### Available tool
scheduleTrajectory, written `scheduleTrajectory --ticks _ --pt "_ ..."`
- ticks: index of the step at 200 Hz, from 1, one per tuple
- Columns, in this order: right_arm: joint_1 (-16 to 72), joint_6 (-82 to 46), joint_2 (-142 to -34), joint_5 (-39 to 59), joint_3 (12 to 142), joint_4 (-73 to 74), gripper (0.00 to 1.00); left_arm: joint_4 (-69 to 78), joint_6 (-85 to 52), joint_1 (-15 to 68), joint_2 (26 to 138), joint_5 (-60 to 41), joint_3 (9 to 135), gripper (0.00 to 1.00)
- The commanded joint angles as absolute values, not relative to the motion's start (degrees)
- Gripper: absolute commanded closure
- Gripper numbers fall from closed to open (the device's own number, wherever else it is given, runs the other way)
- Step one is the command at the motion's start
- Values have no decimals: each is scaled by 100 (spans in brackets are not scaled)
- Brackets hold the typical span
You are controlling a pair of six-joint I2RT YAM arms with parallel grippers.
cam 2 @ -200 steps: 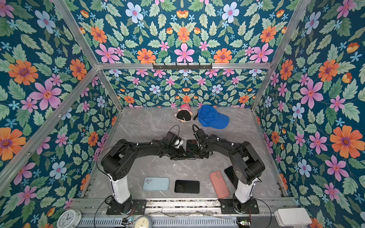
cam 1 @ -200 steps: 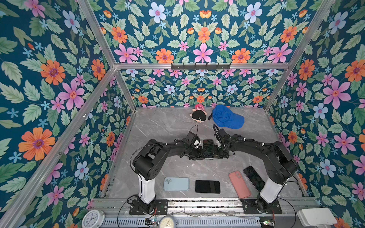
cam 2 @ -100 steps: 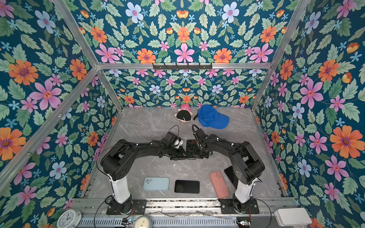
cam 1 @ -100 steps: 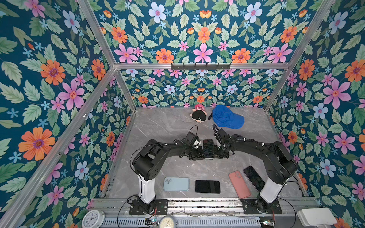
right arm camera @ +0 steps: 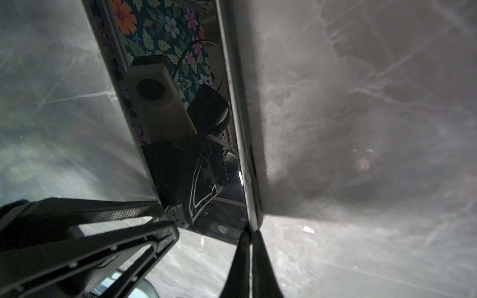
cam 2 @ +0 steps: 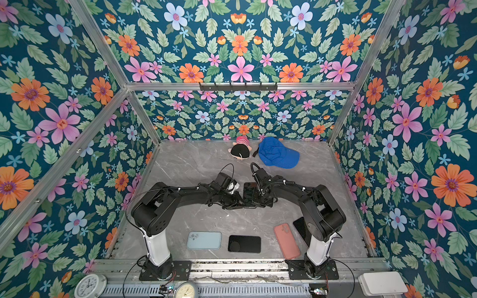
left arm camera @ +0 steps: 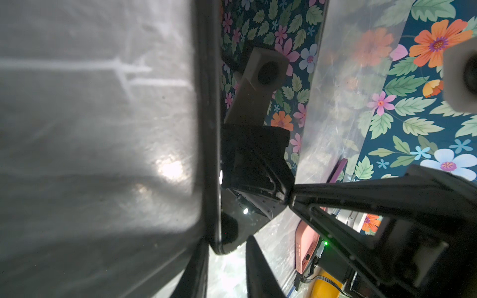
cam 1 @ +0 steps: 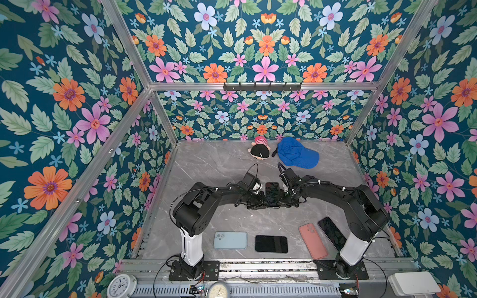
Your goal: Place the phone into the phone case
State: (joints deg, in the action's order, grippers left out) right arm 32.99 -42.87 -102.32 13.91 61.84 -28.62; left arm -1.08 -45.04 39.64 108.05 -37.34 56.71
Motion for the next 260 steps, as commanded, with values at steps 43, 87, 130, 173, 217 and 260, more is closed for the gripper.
scheduleTrajectory --ticks 43,87,130,173,217,260 --pt "3386 -4195 -10137 1442 6214 -2723 95 -476 -4274 3999 10655 -3651 5759 72" --pt "3384 -4096 -10011 1170 6293 -2974 82 -1298 -4054 3986 10626 -3242 6044 71" --pt "3384 -4079 -10027 1140 6315 -2987 76 -1612 -3985 3990 10651 -3056 6203 70" --pt "3379 -4123 -10148 1340 6234 -2823 82 -1579 -3975 3985 10718 -3099 6220 71" --pt "3381 -4166 -10240 1483 6197 -2732 86 -1389 -4062 3990 10846 -3242 6182 72" --pt "3390 -4260 -10277 1653 6131 -2581 90 -1242 -4105 3990 10872 -3322 6156 74"
